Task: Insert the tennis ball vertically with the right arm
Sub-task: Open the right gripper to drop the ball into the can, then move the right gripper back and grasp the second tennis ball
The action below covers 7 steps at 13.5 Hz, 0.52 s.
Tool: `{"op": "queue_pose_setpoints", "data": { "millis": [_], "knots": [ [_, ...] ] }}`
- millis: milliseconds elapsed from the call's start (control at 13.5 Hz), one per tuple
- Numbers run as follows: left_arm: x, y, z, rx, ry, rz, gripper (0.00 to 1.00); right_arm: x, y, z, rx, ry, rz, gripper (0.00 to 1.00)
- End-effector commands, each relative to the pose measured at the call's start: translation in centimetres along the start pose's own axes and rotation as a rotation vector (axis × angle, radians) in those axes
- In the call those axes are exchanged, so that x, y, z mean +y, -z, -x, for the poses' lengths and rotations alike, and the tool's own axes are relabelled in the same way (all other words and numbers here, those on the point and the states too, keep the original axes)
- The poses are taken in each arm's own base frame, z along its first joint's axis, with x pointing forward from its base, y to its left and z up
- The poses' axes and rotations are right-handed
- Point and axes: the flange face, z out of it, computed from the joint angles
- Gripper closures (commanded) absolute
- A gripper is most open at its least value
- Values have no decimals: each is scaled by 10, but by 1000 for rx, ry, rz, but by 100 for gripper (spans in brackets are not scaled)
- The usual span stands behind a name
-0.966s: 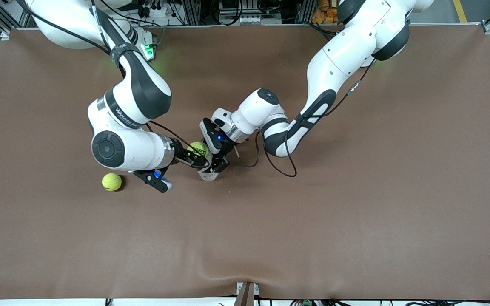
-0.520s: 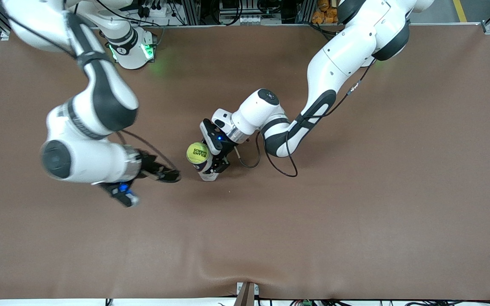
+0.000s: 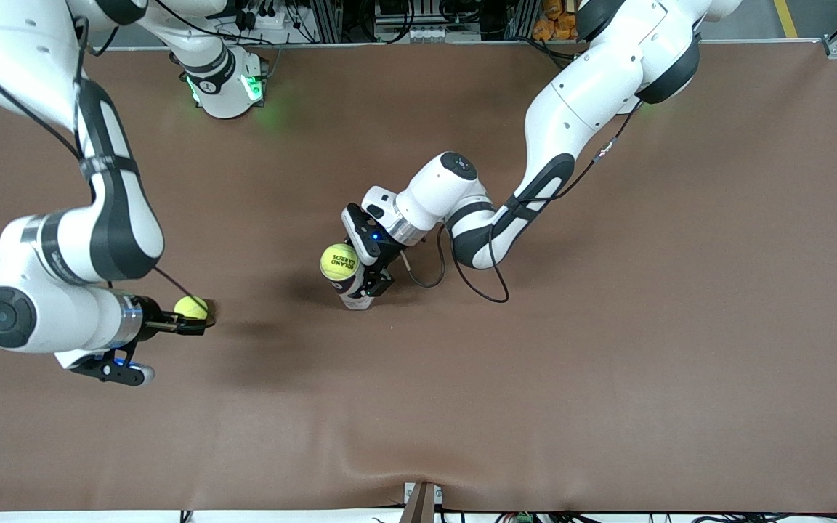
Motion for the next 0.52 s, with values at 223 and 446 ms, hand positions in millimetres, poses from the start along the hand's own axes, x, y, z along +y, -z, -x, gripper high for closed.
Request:
{"op": "queue_pose_setpoints", "data": {
  "millis": [223, 446],
  "knots": [
    [0, 5, -6, 12, 14, -4, 10, 20, -88, 2, -16, 41, 52, 0],
    [0, 6, -5, 16, 12, -3, 14, 24, -106, 2, -8, 60, 94, 0]
  ]
}}
